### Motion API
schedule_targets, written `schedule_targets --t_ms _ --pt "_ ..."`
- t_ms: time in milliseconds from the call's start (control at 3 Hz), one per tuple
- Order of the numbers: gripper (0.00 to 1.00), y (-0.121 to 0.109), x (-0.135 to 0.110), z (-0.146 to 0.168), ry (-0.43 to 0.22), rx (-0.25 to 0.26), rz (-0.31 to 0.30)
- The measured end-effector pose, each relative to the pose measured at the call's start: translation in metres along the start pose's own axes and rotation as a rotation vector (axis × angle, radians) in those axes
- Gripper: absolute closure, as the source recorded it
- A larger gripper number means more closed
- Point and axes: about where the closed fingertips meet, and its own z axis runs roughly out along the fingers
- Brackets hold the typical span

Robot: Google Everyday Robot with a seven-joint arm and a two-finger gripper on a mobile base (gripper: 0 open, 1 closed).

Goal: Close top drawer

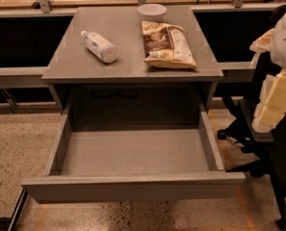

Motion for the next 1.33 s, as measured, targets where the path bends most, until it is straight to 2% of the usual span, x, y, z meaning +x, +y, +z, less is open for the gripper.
schedule_targets --t_ms 333,667,1000,1333 --pt "0.00 0.000 0.000 0.000 0.000 0.000 0.000" --pt "0.16 0.000 -0.001 -0.001 -0.004 0.006 0.000" --pt "0.39 0.009 0.001 0.018 0.016 -0.019 -0.014" --pt "0.64 0.028 0.006 0.055 0.042 -0.065 -0.041"
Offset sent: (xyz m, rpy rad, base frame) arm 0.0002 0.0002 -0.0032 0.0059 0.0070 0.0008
